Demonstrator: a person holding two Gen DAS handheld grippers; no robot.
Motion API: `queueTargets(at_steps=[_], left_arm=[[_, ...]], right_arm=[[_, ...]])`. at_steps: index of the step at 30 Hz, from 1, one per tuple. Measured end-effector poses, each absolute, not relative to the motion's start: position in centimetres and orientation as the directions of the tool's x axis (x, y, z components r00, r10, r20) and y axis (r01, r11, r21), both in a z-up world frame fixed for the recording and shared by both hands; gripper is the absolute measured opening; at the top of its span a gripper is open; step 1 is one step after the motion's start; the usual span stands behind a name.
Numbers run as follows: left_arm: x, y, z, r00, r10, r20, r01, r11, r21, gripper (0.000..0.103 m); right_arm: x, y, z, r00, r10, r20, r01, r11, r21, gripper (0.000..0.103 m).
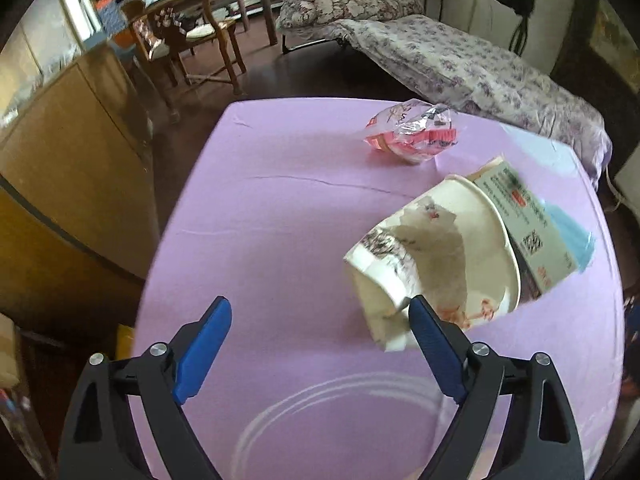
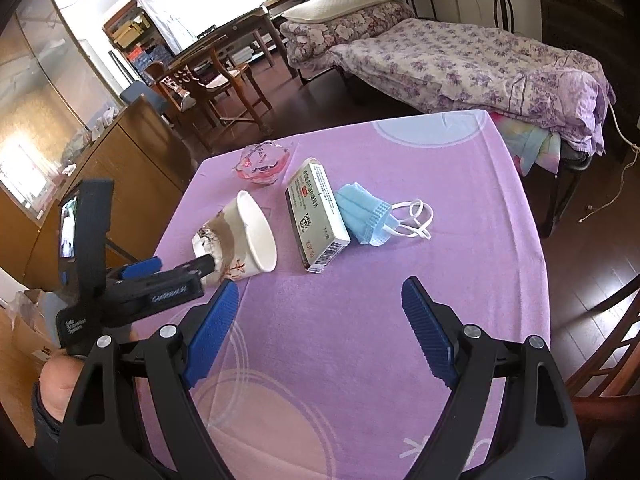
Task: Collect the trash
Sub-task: 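Return both open tools to the table toward the paper cup, then grasp the white paper cup with the left tool while the right tool grasps the medicine box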
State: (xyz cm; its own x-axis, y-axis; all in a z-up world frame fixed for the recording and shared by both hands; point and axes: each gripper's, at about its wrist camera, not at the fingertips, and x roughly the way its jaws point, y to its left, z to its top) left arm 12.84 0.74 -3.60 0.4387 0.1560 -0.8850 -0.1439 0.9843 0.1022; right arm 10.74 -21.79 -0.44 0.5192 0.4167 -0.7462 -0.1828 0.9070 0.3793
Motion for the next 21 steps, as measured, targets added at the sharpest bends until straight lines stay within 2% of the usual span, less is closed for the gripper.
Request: queueTargets(at_steps=[3,6,11,16,21], left_arm=[[11.9,0.9,-1.9,0.476,0.142,-0.868,-0.113,0.989,0.099,0.088],[11.5,1.3,-0.1,0.534,0.019,-0.845,-0.111,0.993,-0.047,0.092],[13.6,0.8,-0.3,0.542,-0.065,-0.838,-0.166,0.969,-0.182,0.096],[16.3,-1.4,-2.5,0.478,0.022,-0.878,-0.180,0.981,-0.074,0.097],[16.9,-1.8,-3.4,0.472,0.020,-0.882,-0.198,0.977,-0.083,0.098]], right_arm=[[10.6,-21.7,-0.4,0.518,0.419,-0.745,-0.188,0.906,0.379,0.081],[10.7,-21.9,-0.4,0.522,0.420,-0.742,-0.182,0.905,0.385,0.081],[10.9,-21.9,-0.2,0.523,0.429,-0.736,-0.179,0.900,0.398,0.081],[11.1,-21.9,-0.6,0.512,0.430,-0.743,-0.178,0.900,0.398,0.081],[11.1,-21.9,-0.8,0.507,0.434,-0.745,-0.182,0.898,0.400,0.081]])
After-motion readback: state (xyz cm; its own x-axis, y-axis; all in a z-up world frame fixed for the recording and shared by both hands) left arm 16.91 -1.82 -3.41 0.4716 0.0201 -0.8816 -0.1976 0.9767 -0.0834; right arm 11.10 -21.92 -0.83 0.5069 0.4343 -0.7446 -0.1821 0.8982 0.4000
